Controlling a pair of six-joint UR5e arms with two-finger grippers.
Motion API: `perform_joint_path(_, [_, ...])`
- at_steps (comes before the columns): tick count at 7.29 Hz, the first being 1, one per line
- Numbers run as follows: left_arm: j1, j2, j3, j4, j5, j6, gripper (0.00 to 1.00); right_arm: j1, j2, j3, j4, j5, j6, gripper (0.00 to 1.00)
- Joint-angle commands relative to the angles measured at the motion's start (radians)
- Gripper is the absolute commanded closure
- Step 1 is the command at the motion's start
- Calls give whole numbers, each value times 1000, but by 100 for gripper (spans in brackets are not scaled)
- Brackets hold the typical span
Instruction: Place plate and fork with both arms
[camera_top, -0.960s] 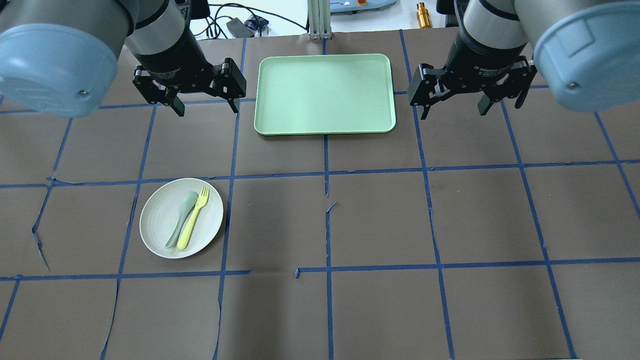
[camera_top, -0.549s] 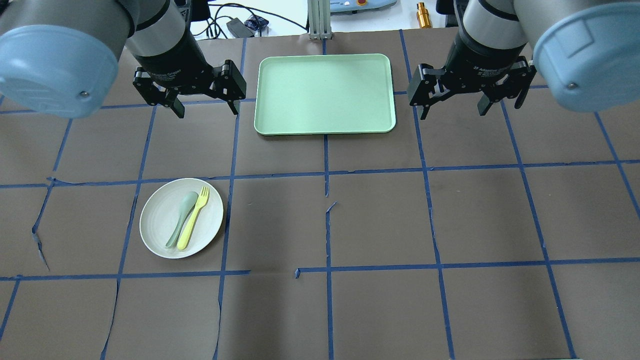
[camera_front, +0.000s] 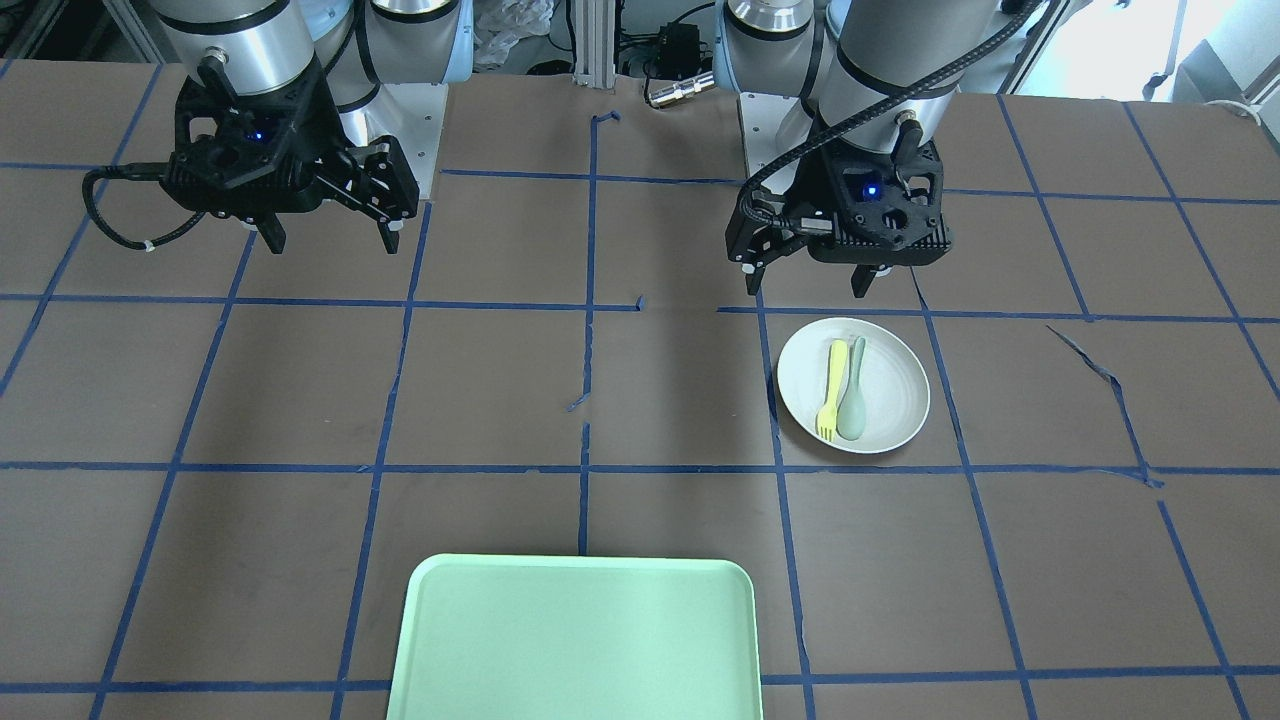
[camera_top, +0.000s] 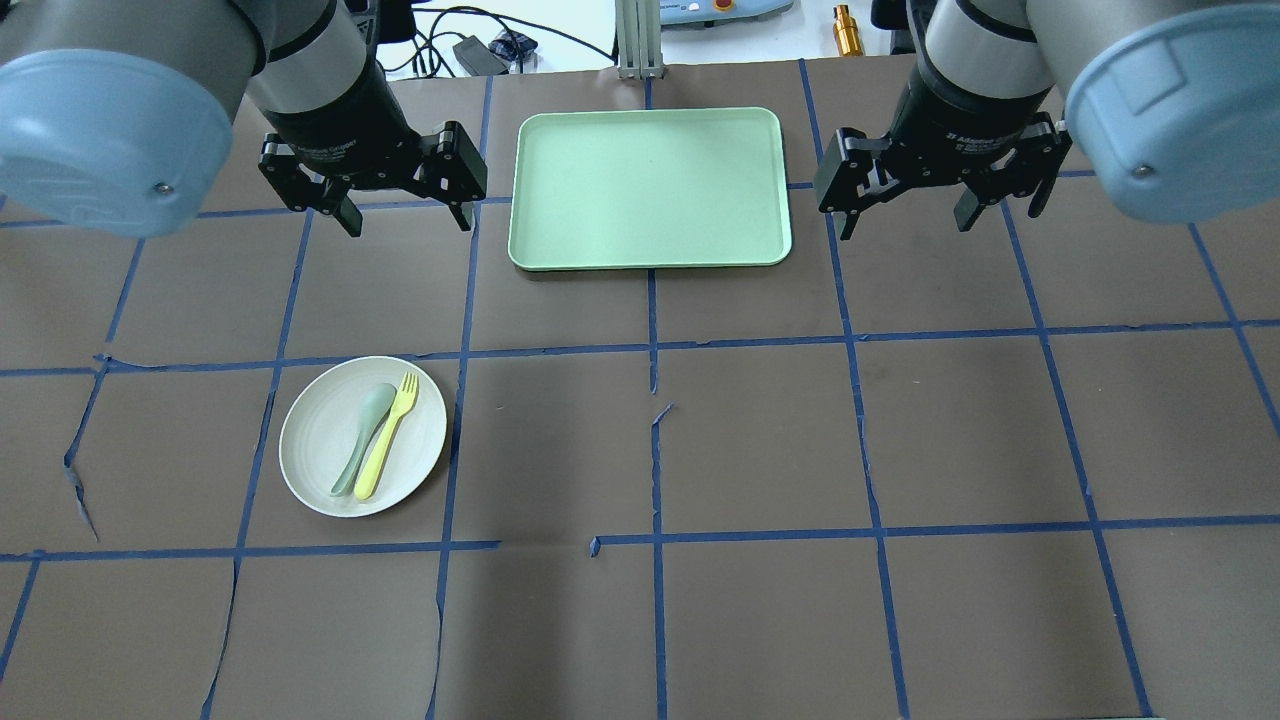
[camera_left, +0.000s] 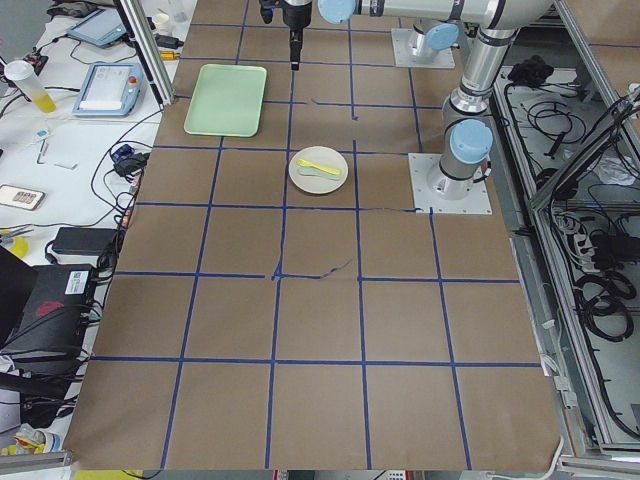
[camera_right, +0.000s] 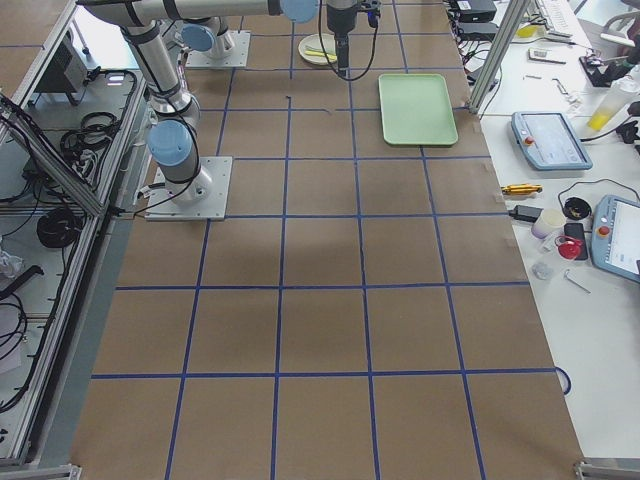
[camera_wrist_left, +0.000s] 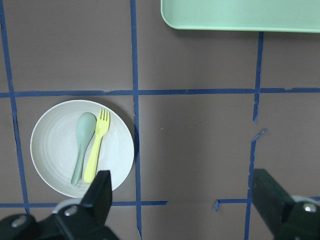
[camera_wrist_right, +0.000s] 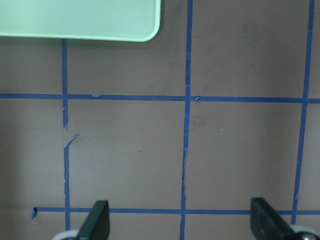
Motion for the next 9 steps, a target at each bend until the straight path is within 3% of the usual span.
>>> perform_joint_path(1, [1, 2, 1, -9, 2, 0, 0, 0, -1, 1, 0, -2, 0, 0])
perform_joint_path(8, [7, -17, -4, -9, 15, 2, 0, 0, 1, 0, 0, 0, 0, 0])
perform_joint_path(9, [64, -23, -9, -12, 49, 53, 0, 0, 1, 1, 0, 0, 1, 0])
